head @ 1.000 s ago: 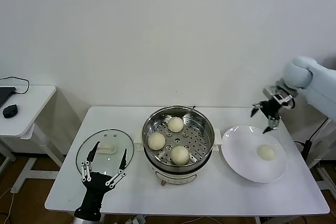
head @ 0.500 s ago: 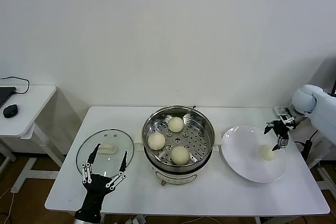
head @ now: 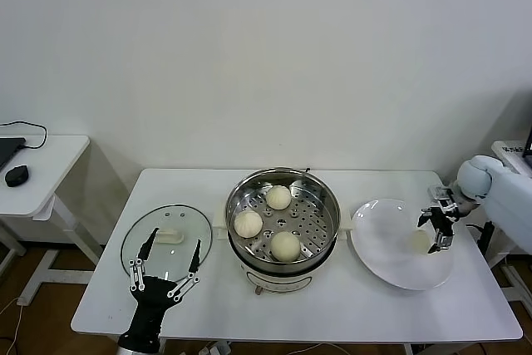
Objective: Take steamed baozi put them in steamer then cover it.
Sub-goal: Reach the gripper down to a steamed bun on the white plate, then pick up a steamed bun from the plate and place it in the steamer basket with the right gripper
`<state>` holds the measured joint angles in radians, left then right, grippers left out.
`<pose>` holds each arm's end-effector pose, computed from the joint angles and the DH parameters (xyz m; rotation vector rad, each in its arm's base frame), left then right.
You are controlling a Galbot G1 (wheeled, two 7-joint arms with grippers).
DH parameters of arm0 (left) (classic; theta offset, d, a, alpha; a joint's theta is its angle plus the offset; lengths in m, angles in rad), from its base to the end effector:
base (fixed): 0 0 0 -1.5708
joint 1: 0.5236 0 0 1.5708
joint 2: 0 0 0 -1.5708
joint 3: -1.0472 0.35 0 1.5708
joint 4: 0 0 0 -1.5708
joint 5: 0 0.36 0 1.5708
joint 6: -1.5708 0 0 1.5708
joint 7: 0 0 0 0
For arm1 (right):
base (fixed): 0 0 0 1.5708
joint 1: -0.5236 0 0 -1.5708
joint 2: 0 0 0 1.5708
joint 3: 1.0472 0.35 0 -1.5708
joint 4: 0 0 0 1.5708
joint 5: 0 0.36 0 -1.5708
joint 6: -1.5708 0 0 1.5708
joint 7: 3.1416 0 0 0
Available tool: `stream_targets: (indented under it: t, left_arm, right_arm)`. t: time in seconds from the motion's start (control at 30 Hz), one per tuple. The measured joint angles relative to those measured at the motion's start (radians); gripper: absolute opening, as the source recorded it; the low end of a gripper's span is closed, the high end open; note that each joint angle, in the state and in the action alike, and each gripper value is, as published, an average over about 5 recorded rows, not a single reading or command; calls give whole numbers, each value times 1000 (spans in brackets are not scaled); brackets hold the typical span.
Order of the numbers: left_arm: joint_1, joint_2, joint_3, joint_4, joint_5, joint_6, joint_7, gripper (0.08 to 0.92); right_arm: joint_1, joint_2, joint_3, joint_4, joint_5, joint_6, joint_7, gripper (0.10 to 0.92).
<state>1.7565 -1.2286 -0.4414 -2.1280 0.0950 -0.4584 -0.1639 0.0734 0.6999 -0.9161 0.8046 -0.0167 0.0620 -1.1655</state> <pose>0.1276 0.0299 -0.3188 0.2576 2.7948 0.3198 0.5396 -0.2930 -0.2231 1.2025 -1.3086 1.1956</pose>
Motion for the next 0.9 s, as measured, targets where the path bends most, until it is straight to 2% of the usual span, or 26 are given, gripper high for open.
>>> stream_targets:
  t: [0.13, 0.4, 0.7, 0.9]
  left_arm:
    - [-1, 0, 0, 0, 0, 0, -1, 823]
    - [-2, 0, -1, 0, 0, -1, -1, 823]
    - [-5, 6, 7, -9, -1, -1, -2, 823]
    - [-7, 12, 12, -14, 1, -3, -2, 823]
  right_arm:
    - [-13, 5, 13, -10, -6, 0, 10, 803]
    - [-17, -4, 20, -3, -6, -2, 15, 645]
    - [75, -24, -29, 57, 11, -15, -36, 628]
    - [264, -11, -162, 144, 100, -50, -122, 620]
